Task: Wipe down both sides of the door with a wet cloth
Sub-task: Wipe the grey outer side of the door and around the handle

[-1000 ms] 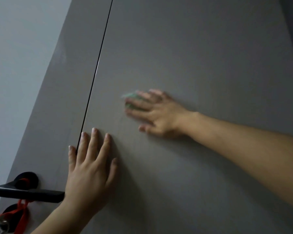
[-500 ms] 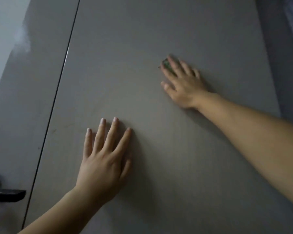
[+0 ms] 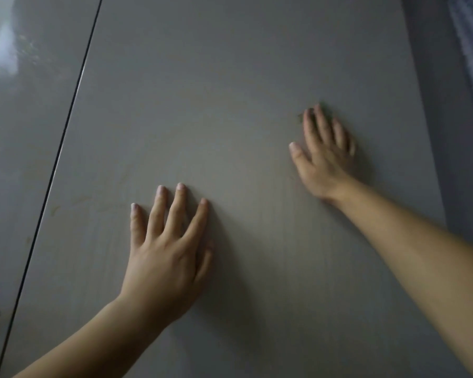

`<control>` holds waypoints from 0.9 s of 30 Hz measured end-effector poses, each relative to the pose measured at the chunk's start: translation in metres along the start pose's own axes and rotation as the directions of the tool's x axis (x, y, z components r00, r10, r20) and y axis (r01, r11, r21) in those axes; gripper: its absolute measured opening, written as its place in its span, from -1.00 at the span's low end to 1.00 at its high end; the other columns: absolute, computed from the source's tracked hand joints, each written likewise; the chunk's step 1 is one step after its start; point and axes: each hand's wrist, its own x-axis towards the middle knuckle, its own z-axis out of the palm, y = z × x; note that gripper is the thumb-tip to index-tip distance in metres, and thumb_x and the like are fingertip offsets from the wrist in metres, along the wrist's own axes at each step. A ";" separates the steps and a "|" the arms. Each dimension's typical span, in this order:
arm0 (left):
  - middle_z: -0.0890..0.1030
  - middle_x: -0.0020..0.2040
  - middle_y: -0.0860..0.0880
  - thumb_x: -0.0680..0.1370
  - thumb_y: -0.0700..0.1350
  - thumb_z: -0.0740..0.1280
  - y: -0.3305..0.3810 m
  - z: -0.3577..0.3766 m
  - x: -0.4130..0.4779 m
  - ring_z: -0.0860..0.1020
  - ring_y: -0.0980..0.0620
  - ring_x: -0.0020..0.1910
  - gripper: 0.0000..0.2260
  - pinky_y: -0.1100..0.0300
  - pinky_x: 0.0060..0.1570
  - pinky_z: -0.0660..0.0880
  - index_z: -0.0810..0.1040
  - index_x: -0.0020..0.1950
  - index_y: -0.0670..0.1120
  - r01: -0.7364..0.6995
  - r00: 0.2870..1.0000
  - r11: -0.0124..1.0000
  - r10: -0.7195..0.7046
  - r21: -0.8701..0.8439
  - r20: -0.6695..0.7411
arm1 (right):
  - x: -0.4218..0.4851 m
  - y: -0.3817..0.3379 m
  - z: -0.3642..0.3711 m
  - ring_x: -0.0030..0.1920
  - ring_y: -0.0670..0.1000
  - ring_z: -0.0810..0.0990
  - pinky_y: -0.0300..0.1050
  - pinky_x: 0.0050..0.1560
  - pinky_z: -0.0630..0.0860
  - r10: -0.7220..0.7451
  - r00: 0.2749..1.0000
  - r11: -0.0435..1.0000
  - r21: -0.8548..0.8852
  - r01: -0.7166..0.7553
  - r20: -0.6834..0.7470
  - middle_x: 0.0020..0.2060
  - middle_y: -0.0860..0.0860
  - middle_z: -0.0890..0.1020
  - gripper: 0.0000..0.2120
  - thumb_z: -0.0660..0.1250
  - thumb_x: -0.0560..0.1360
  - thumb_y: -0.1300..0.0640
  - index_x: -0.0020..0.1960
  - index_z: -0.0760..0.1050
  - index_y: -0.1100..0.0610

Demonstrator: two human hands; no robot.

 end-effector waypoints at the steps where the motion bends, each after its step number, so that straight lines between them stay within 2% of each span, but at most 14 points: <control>1: 0.24 0.63 -0.27 0.59 0.16 0.09 0.001 0.000 0.000 0.14 -0.40 0.62 -0.38 -0.50 0.49 0.09 0.36 0.61 -0.07 0.006 1.000 1.000 -0.006 0.002 0.013 | -0.018 -0.012 0.006 0.65 0.15 -0.04 0.16 0.57 -0.05 -0.110 0.994 0.994 -0.013 0.110 0.007 0.67 -0.01 -0.09 -0.30 -0.08 0.62 -0.28 0.67 -0.08 -0.01; 3: 0.22 0.64 -0.25 0.59 0.17 0.07 0.001 -0.001 0.000 0.12 -0.38 0.63 -0.38 -0.49 0.50 0.08 0.34 0.62 -0.05 0.002 1.000 1.000 -0.002 0.006 0.023 | -0.057 -0.022 0.015 0.65 0.15 0.00 0.14 0.57 -0.02 -0.357 0.933 0.932 -0.047 0.359 0.039 0.67 -0.01 -0.01 -0.27 -0.10 0.58 -0.28 0.67 -0.01 0.00; 5: 0.22 0.65 -0.22 0.59 0.17 0.07 -0.002 -0.004 -0.001 0.13 -0.34 0.63 -0.38 -0.44 0.52 0.11 0.34 0.62 -0.04 -0.017 1.000 1.000 0.017 -0.007 0.019 | -0.070 -0.016 0.015 0.65 0.13 0.02 0.14 0.58 0.01 -0.453 0.889 0.887 -0.068 0.458 0.071 0.66 -0.02 0.03 -0.29 -0.07 0.58 -0.26 0.66 0.04 -0.01; 6: 0.23 0.65 -0.21 0.59 0.16 0.07 -0.005 -0.006 -0.002 0.14 -0.31 0.64 -0.38 -0.40 0.54 0.13 0.35 0.61 -0.06 -0.025 1.000 1.000 0.025 -0.019 0.011 | -0.063 -0.014 0.011 0.65 0.12 0.02 0.13 0.58 0.01 -0.430 0.900 0.899 -0.062 0.435 0.078 0.66 -0.03 0.02 -0.29 -0.09 0.57 -0.26 0.66 0.03 -0.02; 9: 0.25 0.63 -0.24 0.59 0.15 0.10 -0.021 -0.012 -0.010 0.16 -0.28 0.64 -0.37 -0.28 0.56 0.17 0.36 0.60 -0.12 -0.012 1.000 0.999 0.011 -0.033 -0.024 | -0.015 -0.031 0.004 0.65 0.11 -0.05 0.10 0.58 -0.06 -0.235 0.972 0.971 -0.032 0.235 0.020 0.67 -0.03 -0.07 -0.29 -0.11 0.58 -0.26 0.67 -0.04 -0.02; 12: 0.25 0.62 -0.29 0.58 0.16 0.10 -0.050 -0.018 -0.025 0.14 -0.33 0.63 -0.36 -0.39 0.54 0.11 0.39 0.57 -0.15 0.099 0.995 0.995 -0.099 0.010 -0.025 | 0.058 -0.074 -0.002 0.65 0.12 -0.10 0.14 0.59 -0.12 -0.127 0.992 0.992 0.007 0.127 -0.009 0.67 -0.03 -0.12 -0.35 -0.02 0.67 -0.22 0.67 -0.07 -0.02; 15: 0.23 0.64 -0.22 0.57 0.19 0.04 -0.078 -0.025 -0.039 0.11 -0.30 0.65 -0.34 -0.46 0.52 0.07 0.34 0.60 -0.11 0.205 0.978 0.979 -0.205 -0.003 0.026 | 0.099 -0.133 -0.006 0.65 0.13 -0.14 0.16 0.59 -0.15 -0.133 0.991 0.991 0.034 0.133 0.015 0.67 -0.03 -0.15 -0.34 -0.03 0.67 -0.22 0.67 -0.11 -0.01; 17: 0.19 0.67 -0.16 0.57 0.21 0.03 -0.089 -0.026 -0.046 0.06 -0.24 0.67 -0.30 -0.41 0.55 0.08 0.26 0.64 -0.11 0.198 0.979 0.980 -0.196 -0.038 0.051 | 0.095 -0.176 -0.001 0.65 0.11 -0.14 0.16 0.58 -0.15 -0.252 0.967 0.968 0.016 0.251 0.041 0.67 -0.03 -0.16 -0.35 -0.05 0.67 -0.21 0.67 -0.13 -0.02; 18: 0.15 0.68 -0.14 0.56 0.23 0.02 -0.093 -0.026 -0.050 0.02 -0.21 0.68 -0.28 -0.37 0.57 0.05 0.20 0.66 -0.11 0.193 0.980 0.980 -0.190 -0.056 0.062 | 0.082 -0.195 0.004 0.65 0.10 -0.14 0.15 0.58 -0.15 -0.349 0.935 0.937 -0.001 0.349 0.057 0.67 -0.04 -0.16 -0.35 -0.06 0.66 -0.21 0.67 -0.13 -0.02; 20: 0.12 0.69 -0.15 0.55 0.24 0.01 -0.096 -0.024 -0.057 -0.03 -0.18 0.68 -0.25 -0.34 0.60 0.01 0.15 0.67 -0.14 0.207 0.977 0.975 -0.202 -0.081 0.071 | 0.045 -0.221 0.014 0.65 0.07 -0.14 0.12 0.59 -0.17 -0.557 0.825 0.828 -0.022 0.561 0.094 0.67 -0.05 -0.15 -0.34 -0.10 0.62 -0.19 0.67 -0.12 -0.04; 22: 0.19 0.65 -0.23 0.55 0.20 0.06 -0.094 -0.022 -0.062 0.06 -0.26 0.66 -0.26 -0.41 0.55 0.08 0.24 0.62 -0.22 0.210 0.977 0.974 -0.206 -0.080 0.057 | 0.009 -0.224 0.020 0.65 0.07 -0.11 0.11 0.59 -0.16 -0.712 0.686 0.690 -0.031 0.723 0.148 0.67 -0.06 -0.11 -0.35 -0.09 0.60 -0.16 0.67 -0.07 -0.06; 24: 0.26 0.61 -0.30 0.54 0.17 0.10 -0.088 -0.020 -0.064 0.14 -0.34 0.62 -0.28 -0.49 0.49 0.14 0.35 0.56 -0.27 0.200 0.979 0.978 -0.198 -0.062 0.044 | -0.022 -0.205 0.021 0.65 0.09 -0.02 0.12 0.59 -0.09 -0.793 0.579 0.582 -0.043 0.812 0.188 0.67 -0.06 -0.01 -0.37 -0.07 0.60 -0.14 0.66 0.04 -0.06; 25: 0.26 0.60 -0.32 0.54 0.16 0.09 -0.084 -0.020 -0.064 0.15 -0.36 0.62 -0.29 -0.51 0.47 0.13 0.37 0.55 -0.28 0.197 0.980 0.979 -0.195 -0.052 0.046 | -0.037 -0.188 0.024 0.65 0.10 0.03 0.13 0.59 -0.04 -0.812 0.547 0.549 -0.050 0.834 0.202 0.66 -0.06 0.04 -0.37 -0.05 0.60 -0.13 0.65 0.10 -0.05; 27: 0.21 0.63 -0.31 0.56 0.17 0.05 -0.079 -0.018 -0.063 0.06 -0.33 0.64 -0.29 -0.50 0.50 0.04 0.35 0.58 -0.25 0.203 0.977 0.978 -0.200 -0.040 0.074 | -0.061 -0.152 0.023 0.64 0.11 0.09 0.12 0.58 0.02 -0.803 0.538 0.545 -0.051 0.837 0.256 0.64 -0.05 0.11 -0.36 0.01 0.58 -0.15 0.64 0.17 -0.04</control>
